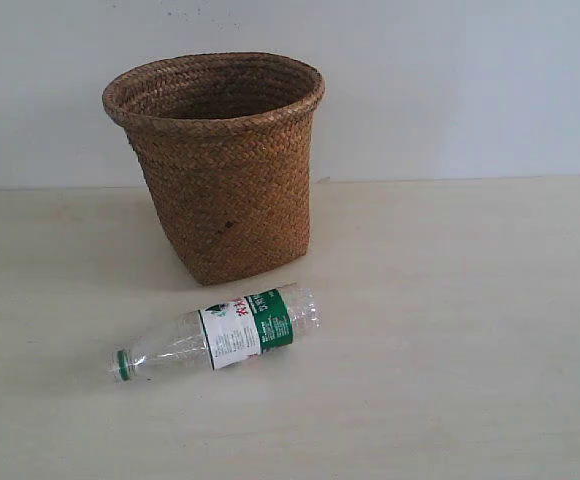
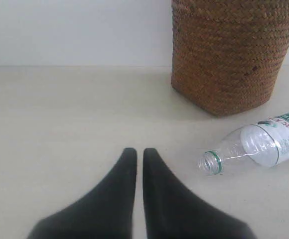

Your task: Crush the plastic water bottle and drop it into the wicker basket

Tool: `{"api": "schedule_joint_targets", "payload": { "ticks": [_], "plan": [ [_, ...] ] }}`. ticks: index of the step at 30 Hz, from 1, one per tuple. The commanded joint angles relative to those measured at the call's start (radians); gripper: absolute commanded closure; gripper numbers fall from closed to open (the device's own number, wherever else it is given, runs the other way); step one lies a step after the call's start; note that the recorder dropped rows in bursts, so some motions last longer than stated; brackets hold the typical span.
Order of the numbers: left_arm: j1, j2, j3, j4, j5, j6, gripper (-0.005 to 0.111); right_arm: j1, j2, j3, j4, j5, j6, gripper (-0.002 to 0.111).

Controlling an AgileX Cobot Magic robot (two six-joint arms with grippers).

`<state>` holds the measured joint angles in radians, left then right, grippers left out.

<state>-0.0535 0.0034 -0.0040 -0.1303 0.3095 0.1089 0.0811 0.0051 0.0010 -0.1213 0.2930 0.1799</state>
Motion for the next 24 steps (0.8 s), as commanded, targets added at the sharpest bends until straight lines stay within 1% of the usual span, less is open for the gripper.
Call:
{"api": "schedule_joint_targets", "payload": {
  "ticks": [1,3,5,9,12,16,18,20,24],
  "plan": [
    [0.002,-0.003,0.004,0.003,0.002,-0.008,0.103,-0.006,-0.005,-0.001,-0.004,-0.005,-0.003,0.108],
    [0.002,-0.003,0.004,0.003,0.0,-0.008,0.103,-0.006,-0.005,-0.001,-0.004,-0.005,-0.003,0.108],
    [0.002,-0.003,0.004,-0.028,-0.025,-0.012,0.103,-0.006,-0.005,-0.001,-0.004,-0.005,-0.003,0.108],
    [0.002,-0.003,0.004,-0.156,-0.088,-0.023,0.103,-0.006,-0.005,-0.001,-0.004,-0.005,-0.003,0.108],
    [0.002,-0.003,0.004,-0.281,-0.138,-0.023,0.103,-0.006,-0.005,-0.001,-0.004,-0.005,-0.003,0.108],
    [0.002,-0.003,0.004,-0.356,-0.208,-0.029,0.103,-0.006,-0.005,-0.001,-0.004,-0.005,-0.003,0.108],
    [0.002,-0.003,0.004,-0.47,-0.262,-0.057,0.103,-0.006,-0.005,-0.001,-0.004,-0.005,-0.003,0.108],
    [0.002,-0.003,0.004,-0.553,-0.302,-0.067,0.103,-0.006,-0.005,-0.001,-0.004,-0.005,-0.003,0.108],
    [0.002,-0.003,0.004,-0.628,-0.402,-0.069,0.103,-0.006,-0.005,-0.001,-0.004,-0.005,-0.003,0.108]
  ]
}}
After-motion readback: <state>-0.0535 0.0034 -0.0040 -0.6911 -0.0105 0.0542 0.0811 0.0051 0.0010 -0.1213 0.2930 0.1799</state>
